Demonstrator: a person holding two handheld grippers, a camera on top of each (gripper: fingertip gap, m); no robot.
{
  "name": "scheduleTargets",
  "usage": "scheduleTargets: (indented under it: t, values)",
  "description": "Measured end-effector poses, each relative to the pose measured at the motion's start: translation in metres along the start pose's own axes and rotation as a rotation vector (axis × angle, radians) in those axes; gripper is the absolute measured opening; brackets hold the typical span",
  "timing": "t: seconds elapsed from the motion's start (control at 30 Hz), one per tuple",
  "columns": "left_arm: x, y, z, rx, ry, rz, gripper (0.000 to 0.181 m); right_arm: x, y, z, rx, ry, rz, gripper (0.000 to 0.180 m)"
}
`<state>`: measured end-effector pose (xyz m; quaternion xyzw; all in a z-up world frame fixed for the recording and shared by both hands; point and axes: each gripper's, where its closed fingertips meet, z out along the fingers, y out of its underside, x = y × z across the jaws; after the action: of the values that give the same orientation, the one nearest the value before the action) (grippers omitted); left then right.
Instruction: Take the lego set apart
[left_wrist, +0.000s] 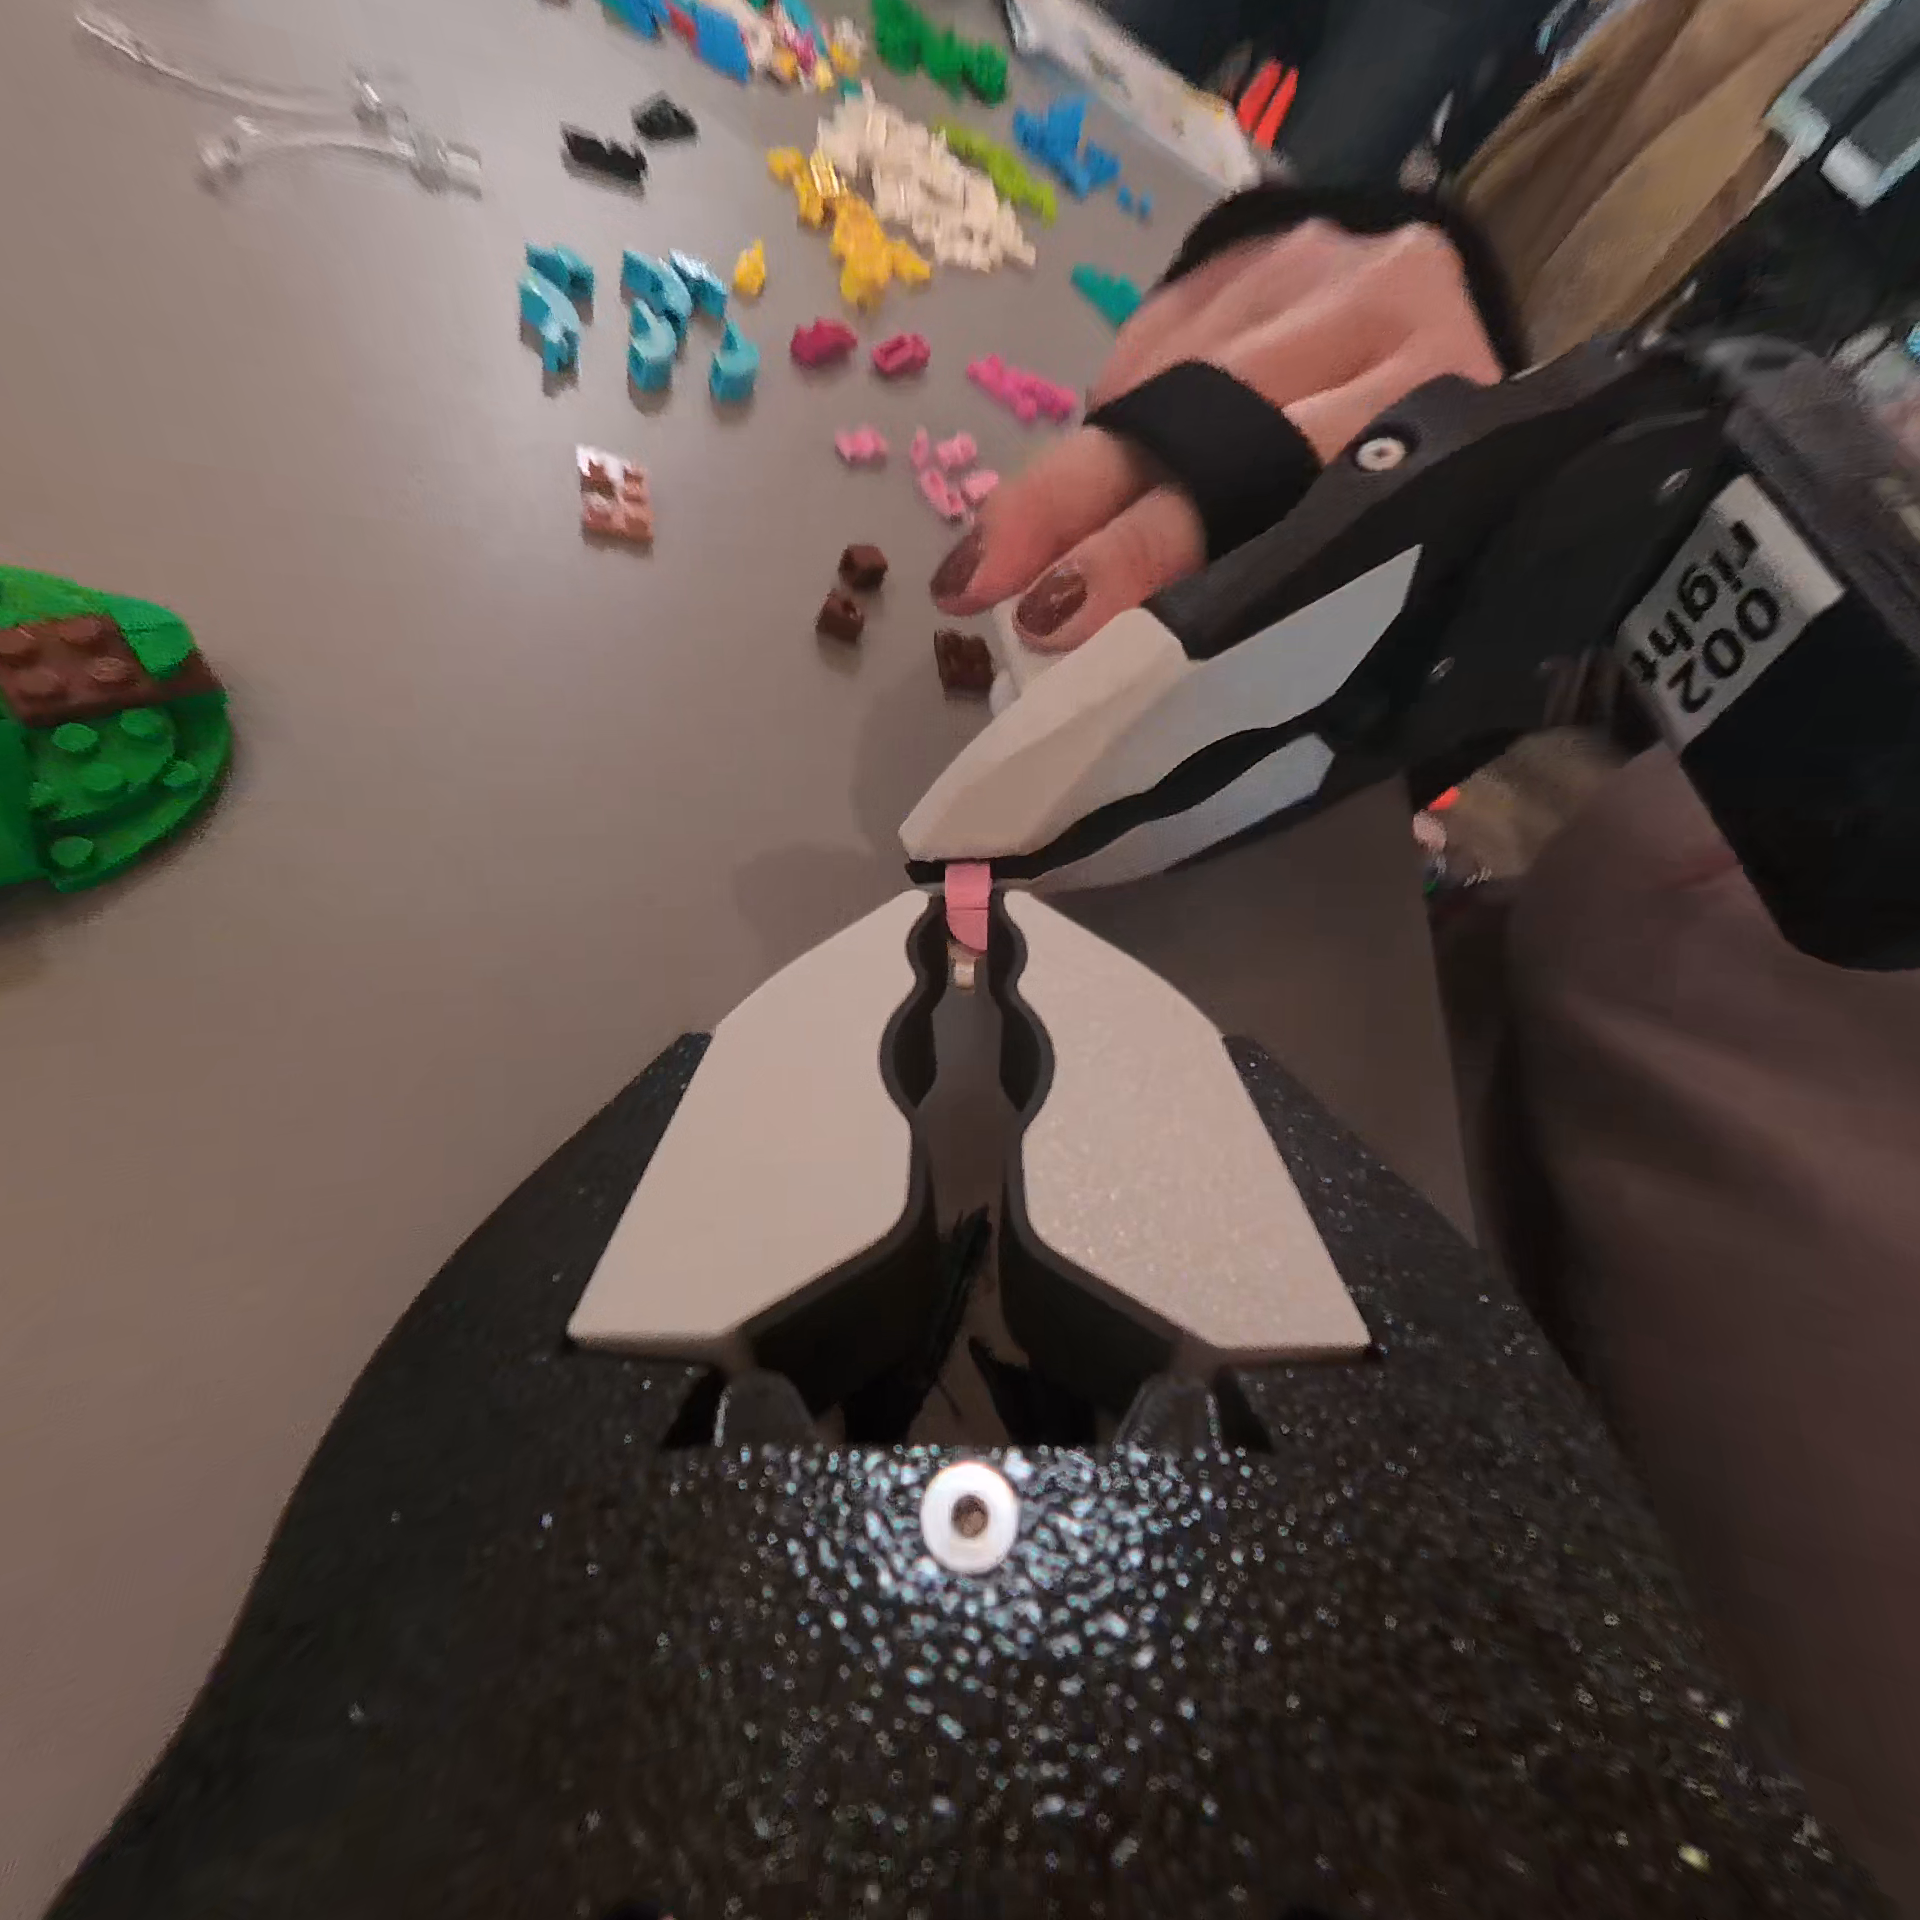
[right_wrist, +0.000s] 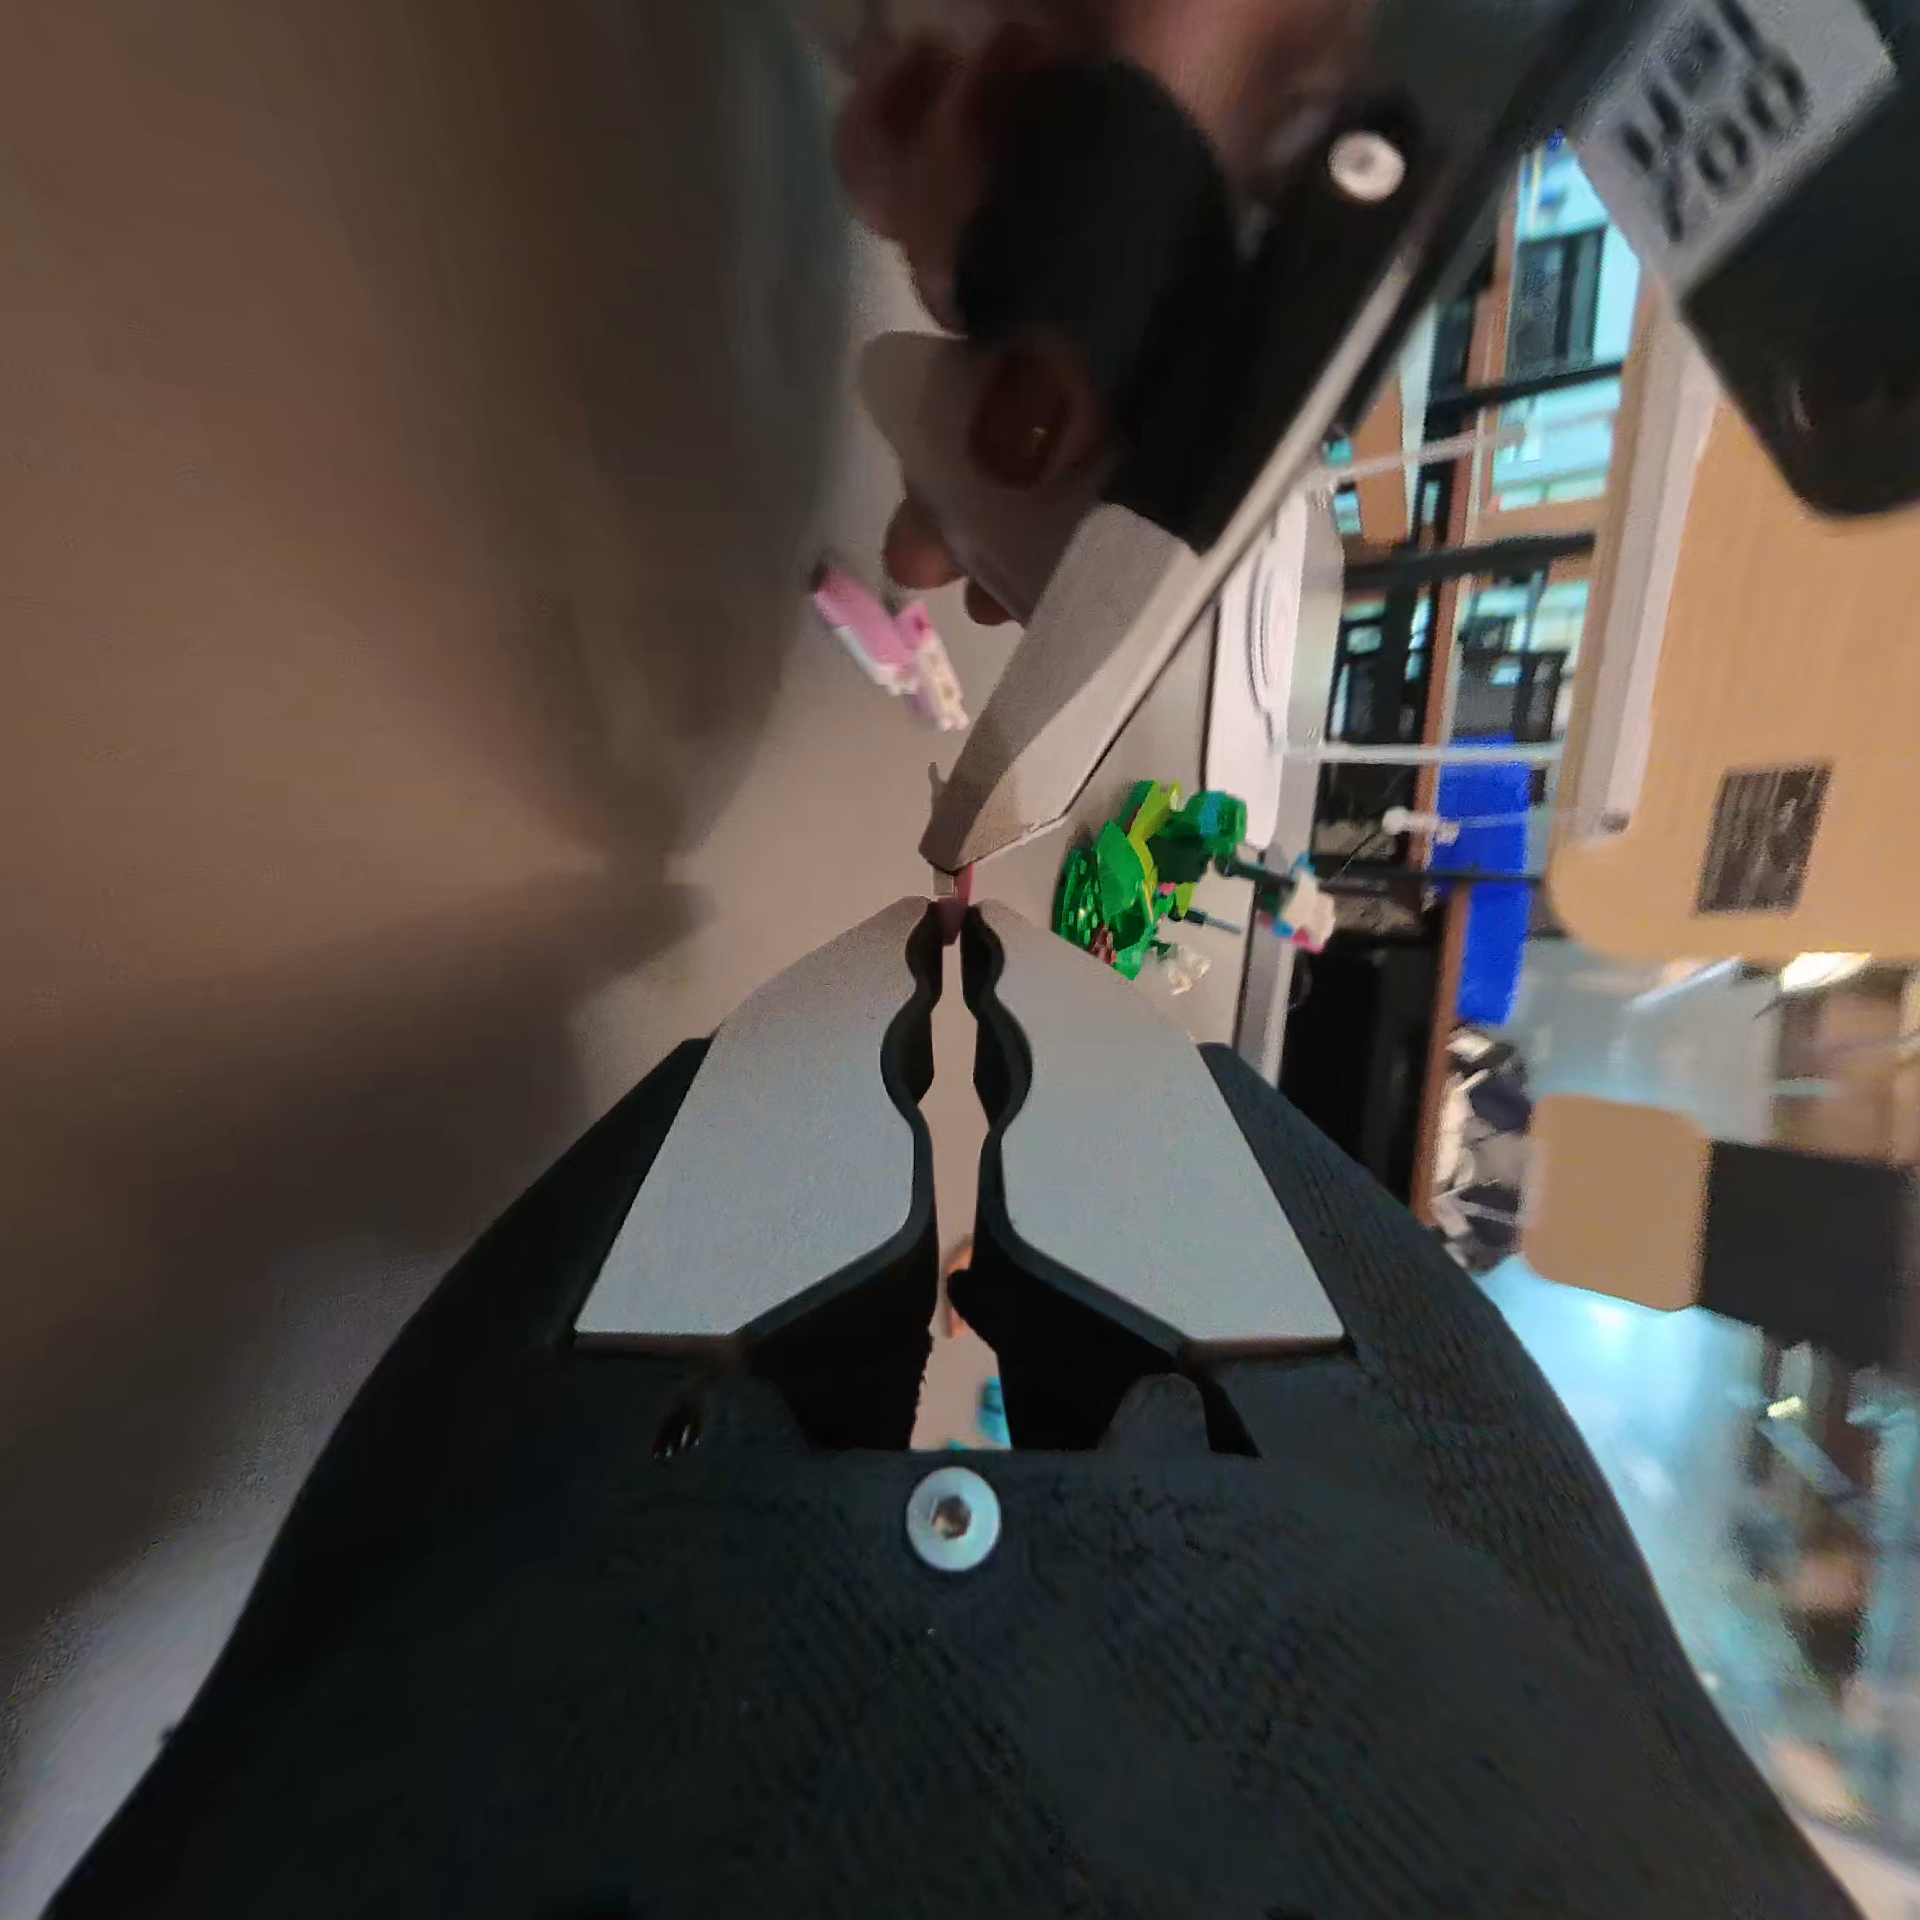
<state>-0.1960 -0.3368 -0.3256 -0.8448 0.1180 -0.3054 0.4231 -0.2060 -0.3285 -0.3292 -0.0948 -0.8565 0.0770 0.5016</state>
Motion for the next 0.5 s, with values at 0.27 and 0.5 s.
scheduleTargets:
  t: [0.27,0.5]
  values:
    - [0.019,0.026,0.012,-0.156,0.11,0.032,0.007,-0.025,-0.011,-0.012,0.078,-0.064,-0.407,0.001]
    - [0.028,0.026,0.007,-0.144,0.226,-0.033,0.007,-0.025,-0.019,-0.017,0.149,-0.057,-0.348,0.002]
